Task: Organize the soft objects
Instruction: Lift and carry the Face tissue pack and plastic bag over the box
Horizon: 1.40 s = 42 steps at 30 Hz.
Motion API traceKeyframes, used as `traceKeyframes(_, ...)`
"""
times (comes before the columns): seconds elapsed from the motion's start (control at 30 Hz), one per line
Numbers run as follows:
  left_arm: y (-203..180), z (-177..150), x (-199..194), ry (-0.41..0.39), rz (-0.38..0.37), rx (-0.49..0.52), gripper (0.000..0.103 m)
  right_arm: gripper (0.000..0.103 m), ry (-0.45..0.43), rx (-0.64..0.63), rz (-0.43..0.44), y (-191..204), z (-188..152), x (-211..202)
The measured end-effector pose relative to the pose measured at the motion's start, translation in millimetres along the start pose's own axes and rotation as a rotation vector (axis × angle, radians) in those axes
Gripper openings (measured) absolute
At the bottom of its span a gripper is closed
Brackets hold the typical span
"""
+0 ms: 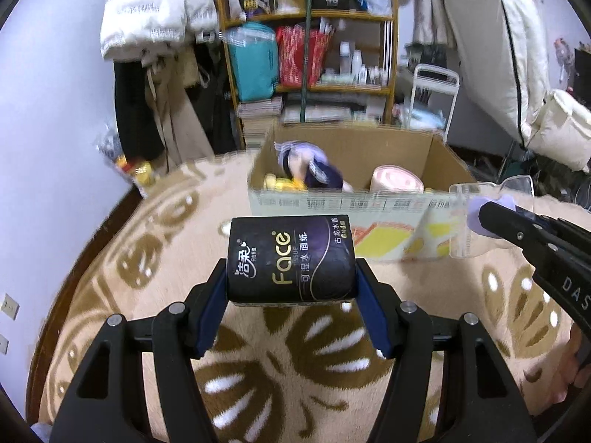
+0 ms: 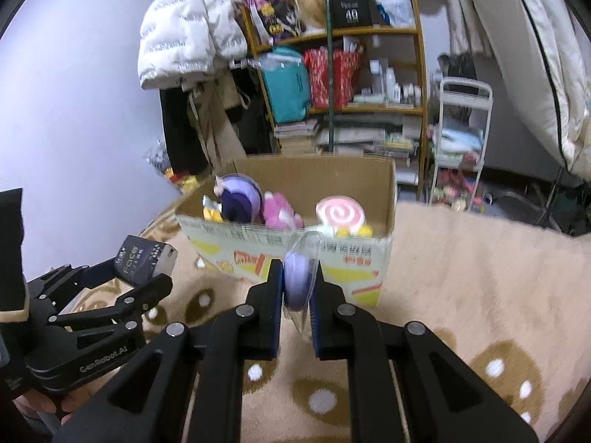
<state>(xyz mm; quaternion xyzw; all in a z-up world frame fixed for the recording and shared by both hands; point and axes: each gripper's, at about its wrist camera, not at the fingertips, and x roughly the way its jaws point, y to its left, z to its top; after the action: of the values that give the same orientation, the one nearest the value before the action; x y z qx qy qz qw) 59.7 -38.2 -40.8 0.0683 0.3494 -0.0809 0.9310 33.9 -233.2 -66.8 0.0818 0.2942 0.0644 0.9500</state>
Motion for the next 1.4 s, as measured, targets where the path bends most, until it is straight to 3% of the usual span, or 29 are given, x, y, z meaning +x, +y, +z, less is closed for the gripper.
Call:
traceKeyframes(0.27,-8,11,-22,-0.152,0.018,0.025,0.064,0.014,-0.090,0.007,-0.021,-7,13,-10)
traceKeyframes(0.7,-27,46,-17,-0.282,-0.004,0.088,0.064,0.014,-0.173,0.020,-0.021,-19,42,-2)
traceKeyframes(1.0,-35,66,6,-0.298,-0.019,0.132,0.064,0.014,-0.195,0.047,-0.012,-29,57,19)
traceKeyframes(1.1,-37,73,17,-0.255,-0.032,0.131,0.064,0.014,-0.188,0.061,-0.012,-34,60,26)
traceKeyframes(1.4,-45,84,43,-0.225,-0.049,0.165,0.064,0.014,-0.132,0.111,0.022,-53,58,55)
